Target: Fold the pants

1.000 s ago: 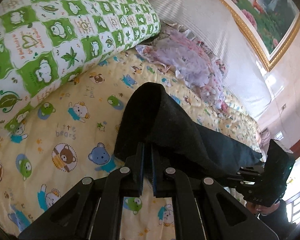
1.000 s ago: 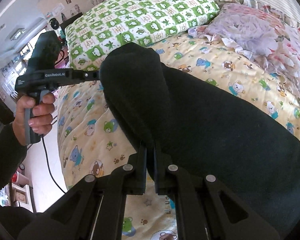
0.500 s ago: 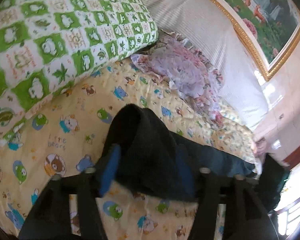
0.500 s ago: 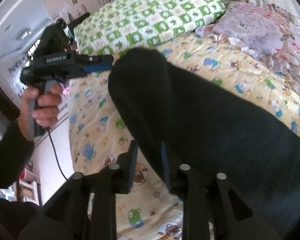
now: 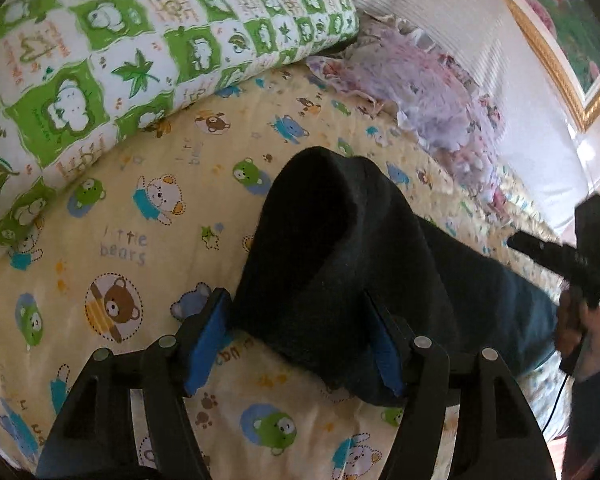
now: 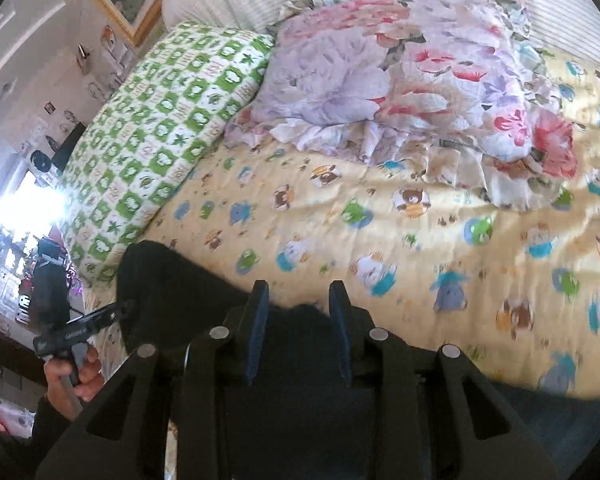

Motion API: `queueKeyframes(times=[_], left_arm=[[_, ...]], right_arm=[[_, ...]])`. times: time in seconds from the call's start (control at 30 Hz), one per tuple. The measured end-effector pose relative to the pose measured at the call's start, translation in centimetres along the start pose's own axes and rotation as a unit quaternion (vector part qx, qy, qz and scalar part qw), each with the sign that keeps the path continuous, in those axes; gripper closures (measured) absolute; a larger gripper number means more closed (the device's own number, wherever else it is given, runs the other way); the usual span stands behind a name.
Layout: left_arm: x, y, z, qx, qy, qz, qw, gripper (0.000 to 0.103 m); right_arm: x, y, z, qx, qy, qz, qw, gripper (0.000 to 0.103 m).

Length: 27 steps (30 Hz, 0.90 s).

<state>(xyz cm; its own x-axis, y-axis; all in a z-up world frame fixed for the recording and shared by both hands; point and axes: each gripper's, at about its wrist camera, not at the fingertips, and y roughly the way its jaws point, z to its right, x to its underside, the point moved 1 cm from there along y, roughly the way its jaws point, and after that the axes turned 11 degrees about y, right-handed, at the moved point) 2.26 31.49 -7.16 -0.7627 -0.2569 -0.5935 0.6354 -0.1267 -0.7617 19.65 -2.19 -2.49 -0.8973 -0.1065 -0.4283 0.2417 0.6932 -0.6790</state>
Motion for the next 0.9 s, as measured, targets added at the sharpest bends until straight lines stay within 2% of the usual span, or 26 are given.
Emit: queueKeyframes(times=[0.1,0.23,0.3,0.37,0.43,0.47,0.53,0.6,0.63,0.7,0.73,0.83,0.9], left_arm=[[0.0,0.0,0.2,-0.002,0.006,-0.003,1.0000,0.036],[-0.6,0.4,0.0,0.007,0.005,-0.011,0.9999,0.036],[-1.2,0.8,0.2,0.005,0.011,-0.012,0.9999,0.036],[-1.5,1.1,0.6,-0.002,0.015,-0.011,0.9998,0.036],[-1.6,1.4,1.0,-0.011,0.020,-0.010,0.9997,0.037],[-1.5,1.5,1.1,-0.015,0.023,-0.009,0.9996,0.042],[-1.4,1.3,1.5,-0.011,0.032,-0.006,0.9994,0.053],[-1.3,0.8,1.5,0.000,0.032,0.000,0.9995,0.059],[-1.3,0.4,1.5,0.006,0.031,0.005,0.9995,0.067],[-1.5,-1.1,1.4,0.018,0.024,0.021,0.9993,0.074],[-1.7,-2.2,1.2,0.027,0.016,0.033,0.9990,0.091],[-1.9,-5.7,0.6,0.070,-0.012,0.069,0.9951,0.091],[-1.8,-6.5,0.7,0.070,-0.008,0.069,0.9951,0.091]], right_arm=[[-0.5,1.8,-0.2,0.007,-0.009,-0.024,1.000,0.071],[-0.8,4.7,0.5,0.010,-0.009,-0.084,0.996,0.071],[-0.5,5.8,0.7,0.002,-0.008,-0.116,0.993,0.071],[0.0,6.2,0.3,-0.003,-0.024,-0.130,0.991,0.071],[0.4,6.2,-0.2,-0.004,-0.039,-0.130,0.991,0.076],[0.6,6.1,-0.3,-0.006,-0.043,-0.131,0.990,0.087],[1.1,5.5,-0.9,0.006,-0.060,-0.117,0.991,0.090],[1.1,4.4,-1.3,0.000,-0.061,-0.095,0.994,0.092],[0.9,3.6,-1.5,-0.005,-0.058,-0.078,0.995,0.092],[0.4,2.2,-2.0,-0.016,-0.051,-0.045,0.998,0.093],[0.0,1.4,-2.2,-0.021,-0.047,-0.027,0.998,0.094],[-0.6,0.1,-3.2,-0.018,-0.051,0.012,0.998,0.095],[-0.8,0.3,-3.7,-0.005,-0.059,0.030,0.998,0.096]])
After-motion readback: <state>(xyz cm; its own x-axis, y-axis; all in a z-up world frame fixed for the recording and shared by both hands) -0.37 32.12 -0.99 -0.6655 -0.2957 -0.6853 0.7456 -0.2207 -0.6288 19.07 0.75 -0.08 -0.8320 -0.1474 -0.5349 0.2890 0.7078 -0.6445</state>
